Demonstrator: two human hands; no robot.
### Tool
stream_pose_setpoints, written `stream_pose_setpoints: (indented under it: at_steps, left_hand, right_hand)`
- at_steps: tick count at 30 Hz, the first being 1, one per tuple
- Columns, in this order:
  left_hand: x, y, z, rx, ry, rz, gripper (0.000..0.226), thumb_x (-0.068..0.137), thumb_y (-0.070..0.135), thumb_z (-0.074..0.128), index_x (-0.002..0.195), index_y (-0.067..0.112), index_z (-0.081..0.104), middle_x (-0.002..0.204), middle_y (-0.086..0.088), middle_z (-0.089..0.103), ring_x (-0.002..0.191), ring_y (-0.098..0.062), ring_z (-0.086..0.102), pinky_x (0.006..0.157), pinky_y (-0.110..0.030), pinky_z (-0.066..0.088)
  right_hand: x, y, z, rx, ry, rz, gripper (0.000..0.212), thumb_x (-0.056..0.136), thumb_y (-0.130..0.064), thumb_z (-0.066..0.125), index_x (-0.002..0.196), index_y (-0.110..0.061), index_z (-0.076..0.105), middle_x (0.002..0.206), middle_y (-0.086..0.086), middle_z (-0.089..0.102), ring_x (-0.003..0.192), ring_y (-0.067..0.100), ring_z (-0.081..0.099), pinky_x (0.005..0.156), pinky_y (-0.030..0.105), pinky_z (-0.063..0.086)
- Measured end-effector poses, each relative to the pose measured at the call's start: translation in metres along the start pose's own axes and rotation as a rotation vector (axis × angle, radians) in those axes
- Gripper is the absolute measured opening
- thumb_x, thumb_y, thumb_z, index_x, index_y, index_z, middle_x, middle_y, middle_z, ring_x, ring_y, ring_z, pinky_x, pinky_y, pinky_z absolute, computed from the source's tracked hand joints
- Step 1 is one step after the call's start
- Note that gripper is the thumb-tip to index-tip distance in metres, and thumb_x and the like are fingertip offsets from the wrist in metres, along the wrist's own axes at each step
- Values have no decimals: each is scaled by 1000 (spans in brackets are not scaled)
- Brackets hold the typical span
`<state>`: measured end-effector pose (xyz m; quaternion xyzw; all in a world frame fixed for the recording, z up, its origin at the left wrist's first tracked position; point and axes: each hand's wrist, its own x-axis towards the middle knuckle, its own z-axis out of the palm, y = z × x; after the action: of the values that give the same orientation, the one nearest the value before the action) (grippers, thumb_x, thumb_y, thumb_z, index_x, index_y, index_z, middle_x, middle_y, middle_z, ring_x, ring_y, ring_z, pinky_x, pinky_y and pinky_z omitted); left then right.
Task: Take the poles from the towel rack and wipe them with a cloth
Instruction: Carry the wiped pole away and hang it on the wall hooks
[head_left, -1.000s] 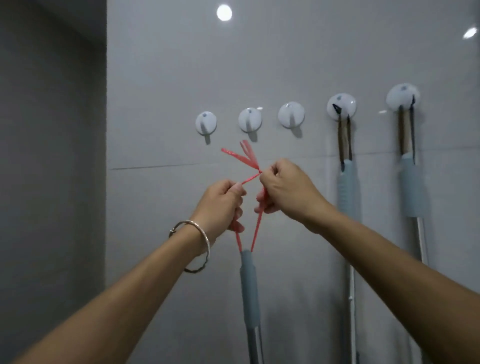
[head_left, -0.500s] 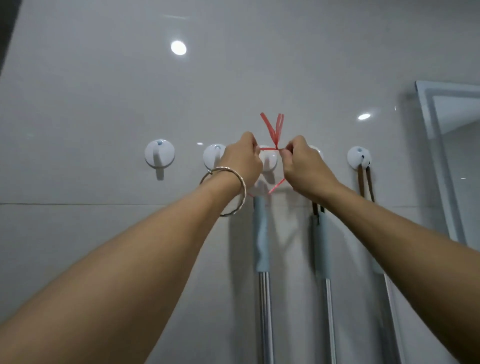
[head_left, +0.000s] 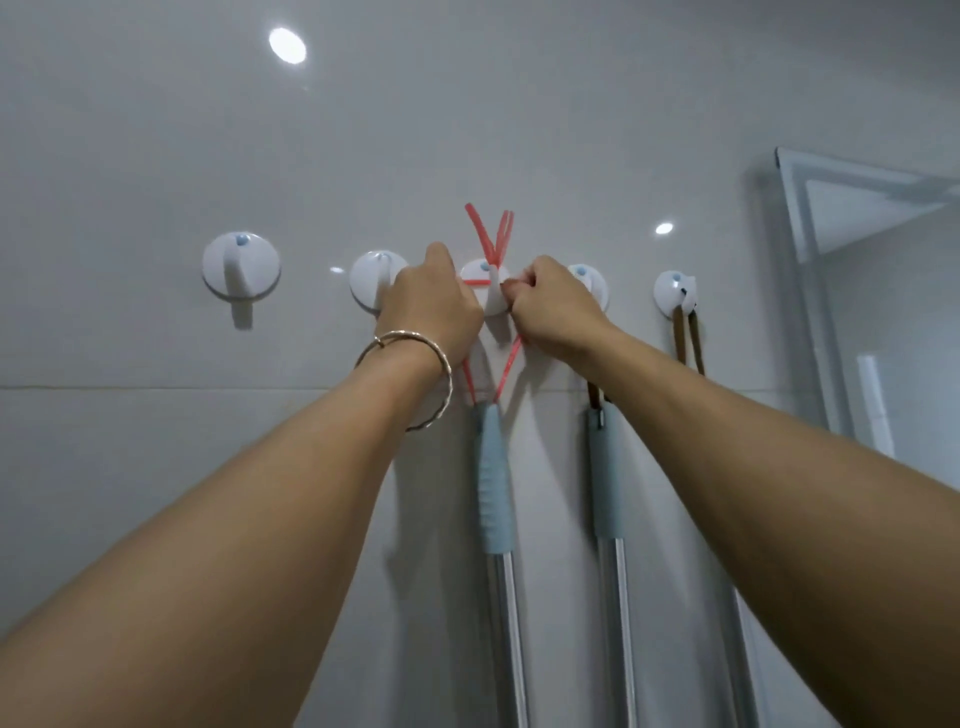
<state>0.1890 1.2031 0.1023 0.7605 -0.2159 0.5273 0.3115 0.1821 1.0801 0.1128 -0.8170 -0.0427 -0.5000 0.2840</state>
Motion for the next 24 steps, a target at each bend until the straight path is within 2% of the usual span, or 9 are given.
stream_pose_setpoints:
  at_steps: [2, 7, 9, 11, 14, 17, 19, 22, 24]
  left_hand:
    - [-6, 7, -3, 40, -70, -18, 23, 94, 14, 38, 114, 4, 44, 112, -22, 57, 105, -38, 52, 73, -34, 30]
    - [-25, 14, 1, 74, -210, 28, 32, 92, 16, 43, 121, 2, 44, 122, -21, 49, 112, -38, 50, 84, -39, 38]
    - [-36, 10, 1, -3, -184, 21, 26, 93, 16, 42, 115, 3, 46, 117, -22, 51, 107, -39, 52, 80, -39, 37]
    - [-49, 7, -1, -97, -135, -28, 17, 91, 14, 40, 106, 6, 45, 111, -22, 54, 101, -40, 53, 75, -39, 37]
    - [-74, 13, -3, -73, -141, -55, 10, 89, 17, 41, 98, 13, 42, 104, -17, 57, 92, -38, 54, 75, -40, 40]
    - [-99, 46, 1, 6, -206, 97, 9, 89, 22, 43, 95, 16, 45, 96, -7, 59, 81, -31, 54, 73, -38, 45]
    - [-113, 78, 8, 33, -268, 216, 9, 90, 25, 43, 94, 17, 46, 96, -5, 60, 82, -29, 56, 72, -37, 46]
    - [-135, 136, 21, 104, -376, 321, 15, 91, 27, 42, 101, 18, 48, 102, -5, 60, 91, -30, 58, 71, -33, 41]
    - [-154, 181, 31, 137, -420, 378, 16, 92, 28, 40, 101, 19, 49, 102, -7, 60, 88, -29, 56, 69, -32, 37]
  right_hand:
    - [-3, -5, -7, -22, -81, 5, 22, 96, -24, 45, 79, -12, 51, 78, 7, 57, 76, 23, 54, 73, 35, 46]
    - [-44, -13, -18, -102, -286, 15, 24, 92, -11, 47, 70, -10, 55, 75, 13, 62, 70, 23, 55, 66, 29, 45]
    - [-67, -5, -22, -174, -314, -17, 13, 93, -16, 52, 84, -9, 60, 87, 13, 67, 79, 25, 61, 71, 31, 48]
    - [-86, 5, -34, -240, -335, -42, 8, 93, -23, 57, 96, -16, 58, 93, 4, 64, 86, 21, 61, 75, 30, 47]
    - [-105, 19, -63, -309, -348, -50, 9, 93, -25, 55, 99, -19, 58, 98, 0, 61, 90, 20, 60, 76, 31, 48]
    - [-122, 33, -96, -353, -354, -37, 10, 92, -25, 53, 97, -20, 60, 88, -3, 60, 84, 17, 60, 72, 30, 46]
    - [-134, 45, -120, -387, -366, -26, 11, 93, -25, 53, 100, -19, 61, 94, -2, 62, 84, 14, 57, 73, 27, 44]
    - [-158, 70, -168, -449, -407, 14, 16, 94, -26, 53, 104, -19, 63, 103, -1, 63, 88, 14, 58, 79, 30, 49]
    - [-178, 91, -214, -516, -433, 58, 20, 94, -27, 52, 108, -19, 64, 106, -2, 62, 94, 16, 57, 84, 31, 48]
